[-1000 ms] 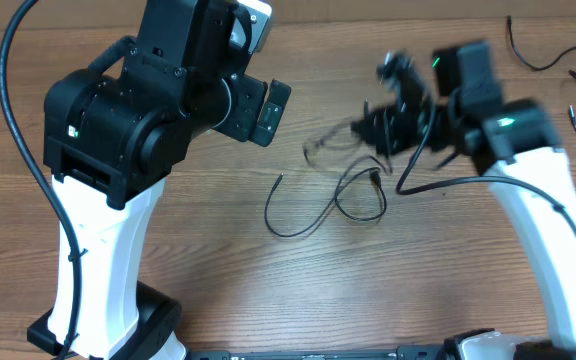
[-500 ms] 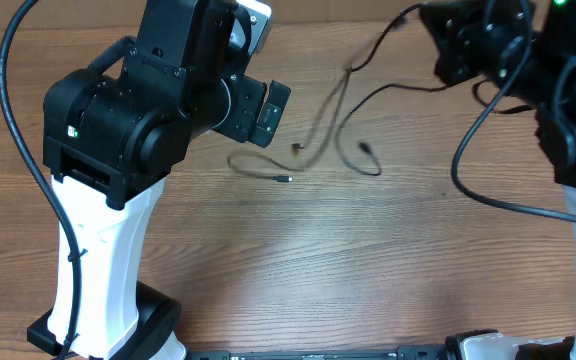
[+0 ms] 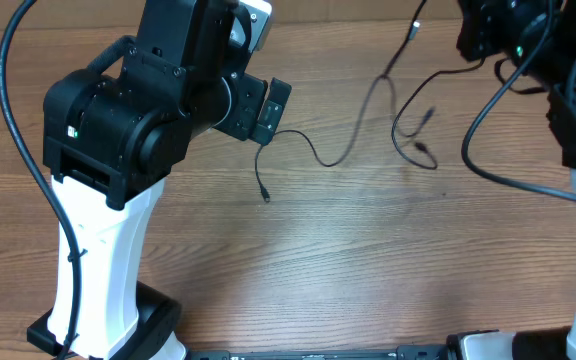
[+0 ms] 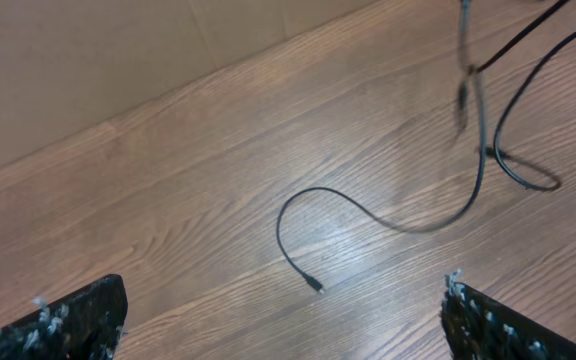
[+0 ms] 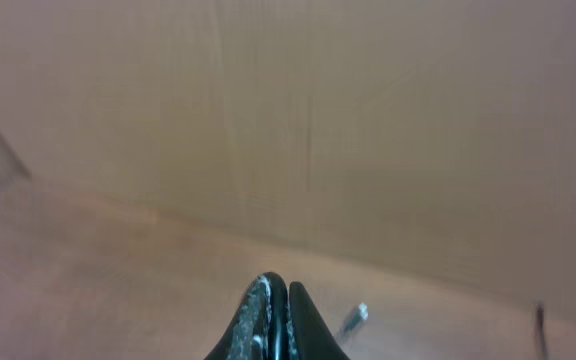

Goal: Untangle cables

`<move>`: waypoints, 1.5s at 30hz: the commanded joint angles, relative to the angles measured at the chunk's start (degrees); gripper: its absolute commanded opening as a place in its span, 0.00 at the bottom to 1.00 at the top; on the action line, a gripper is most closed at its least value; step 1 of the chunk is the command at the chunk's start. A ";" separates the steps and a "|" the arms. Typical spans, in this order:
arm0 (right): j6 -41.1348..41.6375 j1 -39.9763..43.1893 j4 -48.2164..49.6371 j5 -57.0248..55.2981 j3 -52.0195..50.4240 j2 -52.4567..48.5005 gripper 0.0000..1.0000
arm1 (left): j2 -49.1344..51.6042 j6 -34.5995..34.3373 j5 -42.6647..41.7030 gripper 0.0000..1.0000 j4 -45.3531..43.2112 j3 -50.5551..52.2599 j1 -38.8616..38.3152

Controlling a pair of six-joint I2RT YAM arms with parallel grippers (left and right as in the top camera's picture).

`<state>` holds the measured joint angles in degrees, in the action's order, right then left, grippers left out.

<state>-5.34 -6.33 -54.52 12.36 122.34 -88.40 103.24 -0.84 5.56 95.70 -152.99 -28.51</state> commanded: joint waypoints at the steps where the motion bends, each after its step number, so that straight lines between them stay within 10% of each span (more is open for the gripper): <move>1: -1.16 0.09 3.85 -0.31 13.03 2.25 0.04 | -0.50 1.09 -0.70 1.00 -0.79 -0.15 -0.02; 10: -2.45 0.09 7.54 -0.31 25.86 2.25 0.04 | -0.48 0.63 -0.76 1.00 -1.44 -0.11 -0.02; 20: -2.01 -0.09 -18.97 7.10 20.39 -8.02 0.04 | -0.48 0.63 -2.69 1.00 -1.42 -0.11 -0.02; 28: -2.23 1.42 -13.90 -1.49 21.16 -10.25 0.04 | -0.50 0.68 -2.62 1.00 -0.74 -0.11 -0.02; 45: -3.28 41.62 -5.38 3.17 21.33 -9.77 0.04 | -0.50 1.11 -2.03 1.00 0.11 -0.11 -0.02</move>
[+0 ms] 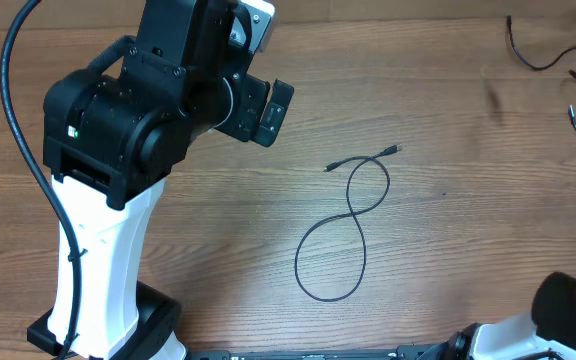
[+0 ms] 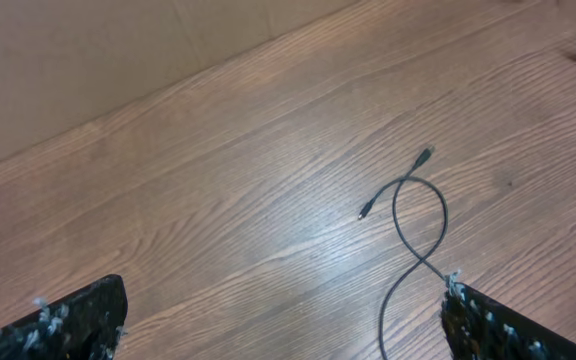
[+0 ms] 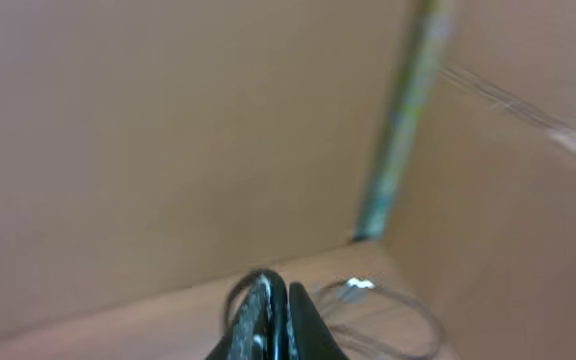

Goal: Untangle cables

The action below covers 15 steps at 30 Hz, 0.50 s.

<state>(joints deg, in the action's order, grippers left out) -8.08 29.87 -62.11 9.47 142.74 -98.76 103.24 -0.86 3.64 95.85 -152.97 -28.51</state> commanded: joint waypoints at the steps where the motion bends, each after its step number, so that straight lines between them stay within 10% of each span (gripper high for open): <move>1: -0.55 7.15 3.50 8.26 0.94 0.44 0.04 | -0.48 1.14 -0.11 1.00 -0.07 -0.13 -0.02; 15: -4.42 12.57 13.81 7.15 0.94 -4.72 0.04 | -0.50 2.01 -0.09 1.00 -0.02 -0.13 -0.02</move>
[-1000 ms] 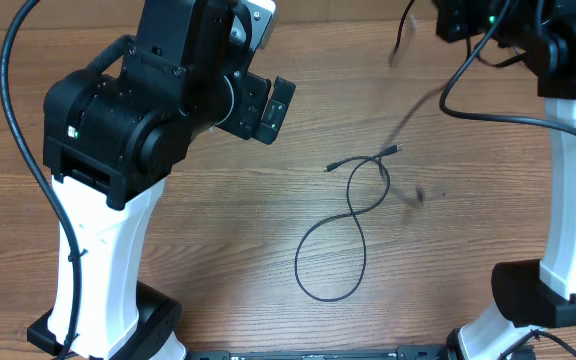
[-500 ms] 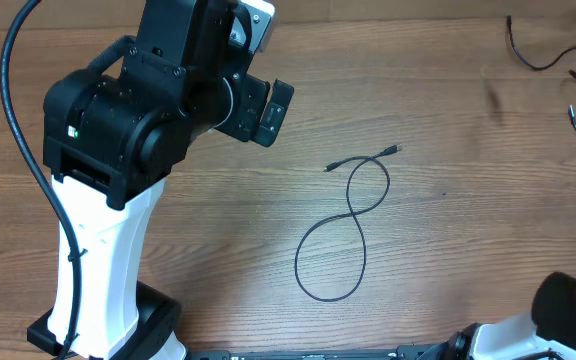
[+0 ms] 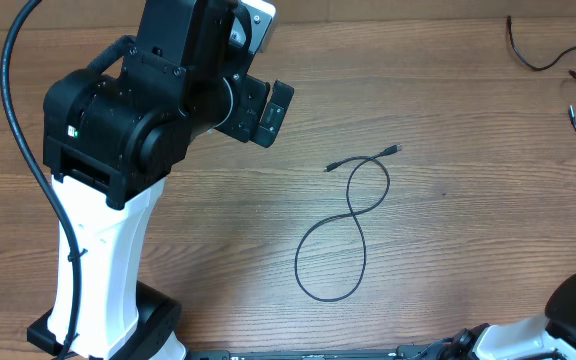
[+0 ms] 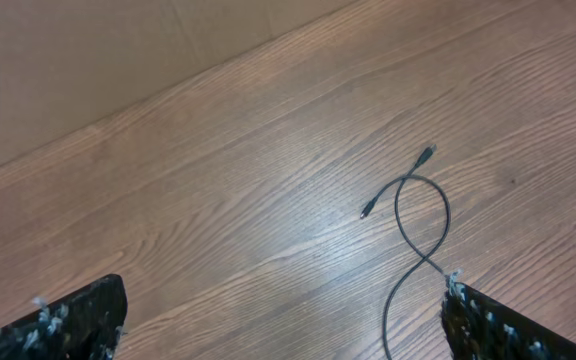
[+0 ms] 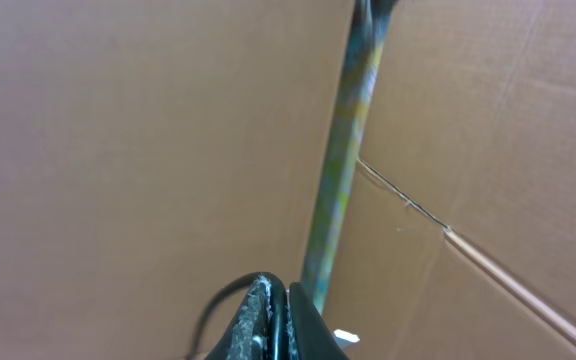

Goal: Untangle cables

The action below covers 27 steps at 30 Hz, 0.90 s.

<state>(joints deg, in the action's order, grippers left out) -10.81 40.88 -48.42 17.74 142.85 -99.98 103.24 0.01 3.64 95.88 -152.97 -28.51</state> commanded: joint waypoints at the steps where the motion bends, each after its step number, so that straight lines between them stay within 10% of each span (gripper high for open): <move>1: -1.68 2.38 -0.07 -0.90 0.81 -4.61 0.04 | -0.50 1.16 -0.09 1.00 -0.02 -0.13 -0.02; 27: -1.31 15.98 -5.60 9.57 -9.64 -14.51 0.04 | -0.37 1.31 -0.11 1.00 0.42 -0.13 -0.02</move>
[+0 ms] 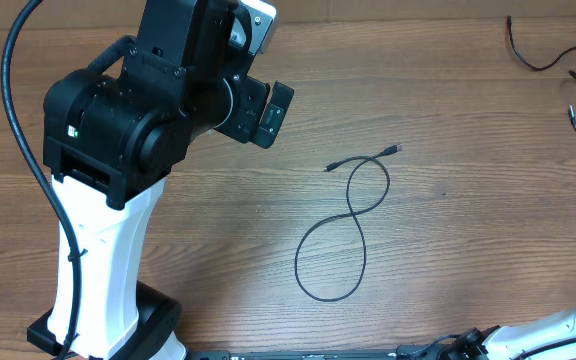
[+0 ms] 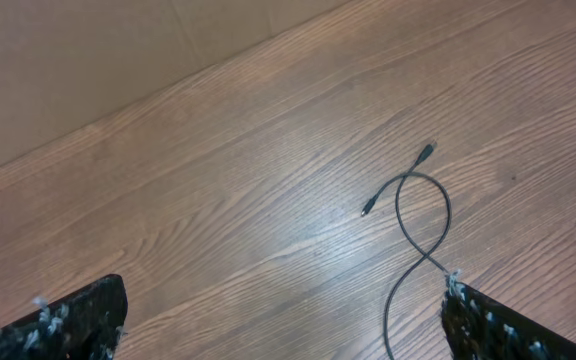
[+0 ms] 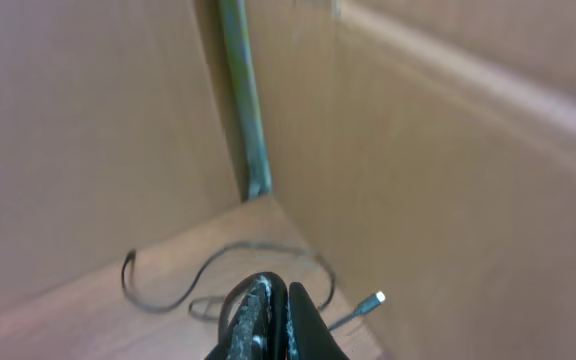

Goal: Untangle cables

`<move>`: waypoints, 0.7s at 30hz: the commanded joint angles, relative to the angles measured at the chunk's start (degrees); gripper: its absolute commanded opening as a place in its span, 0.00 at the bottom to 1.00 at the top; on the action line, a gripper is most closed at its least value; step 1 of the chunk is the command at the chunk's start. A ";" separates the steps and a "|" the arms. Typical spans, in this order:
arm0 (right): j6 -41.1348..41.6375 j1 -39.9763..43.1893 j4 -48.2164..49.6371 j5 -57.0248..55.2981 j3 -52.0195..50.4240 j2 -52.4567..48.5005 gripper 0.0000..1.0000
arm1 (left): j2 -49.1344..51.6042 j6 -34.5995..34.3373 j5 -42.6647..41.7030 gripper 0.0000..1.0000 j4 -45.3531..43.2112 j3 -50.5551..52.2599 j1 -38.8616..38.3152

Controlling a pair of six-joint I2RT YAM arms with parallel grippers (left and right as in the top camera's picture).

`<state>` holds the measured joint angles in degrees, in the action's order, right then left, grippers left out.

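Observation:
One thin black cable (image 1: 353, 225) lies in a loose figure-eight at mid-table, both plugs at its far end; it also shows in the left wrist view (image 2: 423, 205). A second black cable (image 1: 543, 60) lies apart at the far right corner, seen past my right gripper (image 3: 278, 305) as curls with a pale plug (image 3: 372, 298). The right gripper is shut, with nothing visibly between its fingers. My left gripper (image 2: 283, 330) hangs wide open above bare wood, left of the figure-eight; its right fingertip (image 2: 498, 325) overlaps the cable's lower loop in view.
The left arm's black and white body (image 1: 118, 150) fills the table's left side. Cardboard walls (image 3: 448, 150) meet at the far right corner behind the second cable. Only a sliver of the right arm shows at the overhead view's lower right edge.
Both cables lie where they did. The right wrist view has swung from a bare wall seam down to the corner with the second cable; less of the right arm shows overhead.
At first the cables ran together from beside my left gripper up to the right arm at the far right. Then one lay alone as a figure-eight mid-table, the other in the far right corner, with the right arm down at the lower right. They have stayed so.

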<state>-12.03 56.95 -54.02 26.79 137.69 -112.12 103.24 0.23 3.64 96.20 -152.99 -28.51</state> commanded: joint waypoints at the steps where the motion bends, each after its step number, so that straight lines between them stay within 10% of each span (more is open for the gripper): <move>1: -0.09 -0.28 0.90 0.55 -7.50 -2.80 0.04 | -0.37 1.07 -0.11 1.00 0.17 -0.11 -0.02; 21: 4.59 -0.70 21.33 4.22 -48.09 -2.99 0.04 | -0.37 1.01 -0.74 1.00 0.59 -0.11 -0.02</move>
<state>-9.54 56.53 -34.11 29.85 92.38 -116.27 103.24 0.23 3.62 96.71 -152.97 -28.51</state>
